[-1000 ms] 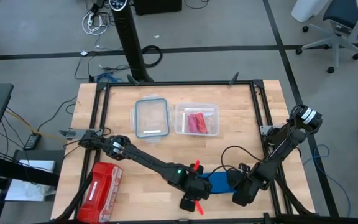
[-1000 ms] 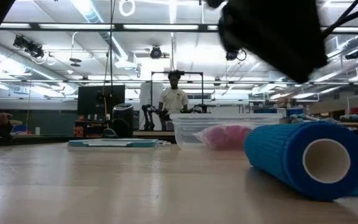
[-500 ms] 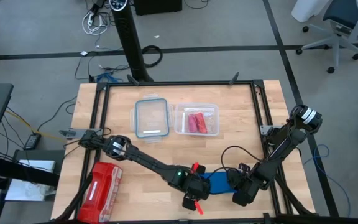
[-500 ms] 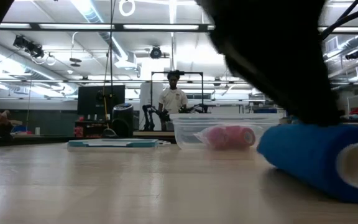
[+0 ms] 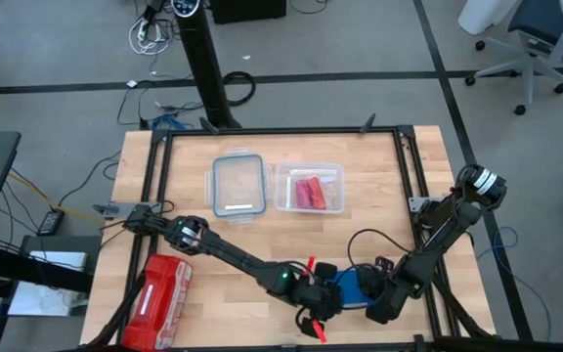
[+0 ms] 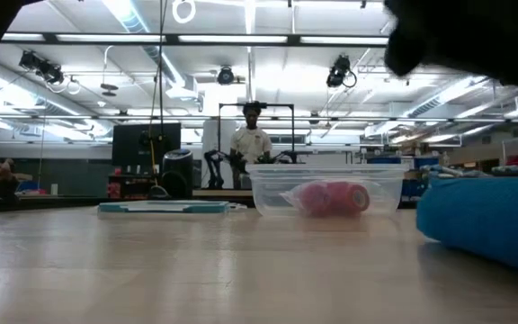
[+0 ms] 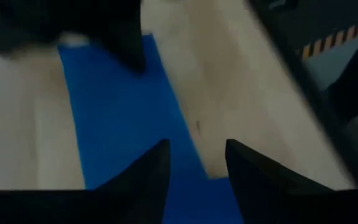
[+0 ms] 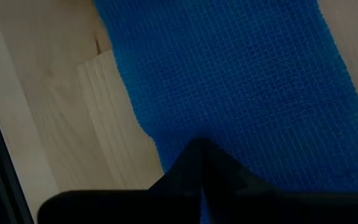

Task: Roll bandage
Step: Roll the blue bandage

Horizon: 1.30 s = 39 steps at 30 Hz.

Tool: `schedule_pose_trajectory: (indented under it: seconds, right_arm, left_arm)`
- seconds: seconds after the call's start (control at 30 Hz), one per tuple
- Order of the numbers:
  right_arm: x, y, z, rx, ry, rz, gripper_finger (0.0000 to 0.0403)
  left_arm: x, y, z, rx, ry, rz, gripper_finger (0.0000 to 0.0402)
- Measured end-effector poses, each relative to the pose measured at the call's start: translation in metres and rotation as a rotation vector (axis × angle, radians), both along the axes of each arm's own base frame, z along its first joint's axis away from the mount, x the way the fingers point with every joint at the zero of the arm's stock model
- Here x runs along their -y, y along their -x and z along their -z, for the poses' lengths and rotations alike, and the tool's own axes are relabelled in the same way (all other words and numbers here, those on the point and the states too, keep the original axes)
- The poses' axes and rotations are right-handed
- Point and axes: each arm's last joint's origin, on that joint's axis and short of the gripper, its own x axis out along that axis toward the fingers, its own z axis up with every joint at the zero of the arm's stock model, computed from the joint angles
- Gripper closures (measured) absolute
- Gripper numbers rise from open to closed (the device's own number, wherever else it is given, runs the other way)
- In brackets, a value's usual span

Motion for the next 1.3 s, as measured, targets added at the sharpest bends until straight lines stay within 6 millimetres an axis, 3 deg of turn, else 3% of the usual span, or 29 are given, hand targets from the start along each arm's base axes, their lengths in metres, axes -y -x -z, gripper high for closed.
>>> schedule_pose_trajectory:
  seconds: [0.1, 0.23, 0.57, 0.97, 1.1, 1.3]
  right_arm:
    - [0.001, 0.000, -0.001, 0.001, 0.002, -0.001, 0.0398]
    - [0.001, 0.000, -0.001, 0.003, 0.004, 0.000, 0.0397]
    - [0.001, 0.000, -0.001, 0.008, 0.008, -0.001, 0.0398]
    - [0.001, 0.000, -0.001, 0.010, 0.008, -0.004, 0.0399]
    - [0.001, 0.000, -0.001, 0.010, 0.006, 0.001, 0.0397]
    - [0.001, 0.000, -0.001, 0.011, 0.005, 0.002, 0.0399]
  left_arm:
    - [-0.002, 0.004, -0.015, -0.051, -0.021, 0.002, 0.0241]
    - [-0.006, 0.010, -0.018, -0.125, -0.054, -0.001, 0.0241]
    - [-0.004, 0.007, 0.021, -0.170, -0.073, -0.005, 0.0241]
    - [-0.010, -0.015, 0.041, 0.076, -0.024, -0.042, 0.0241]
    - [-0.012, -0.020, 0.029, 0.120, -0.023, -0.045, 0.0241]
    - [-0.006, -0.016, -0.016, 0.095, 0.001, 0.005, 0.0241]
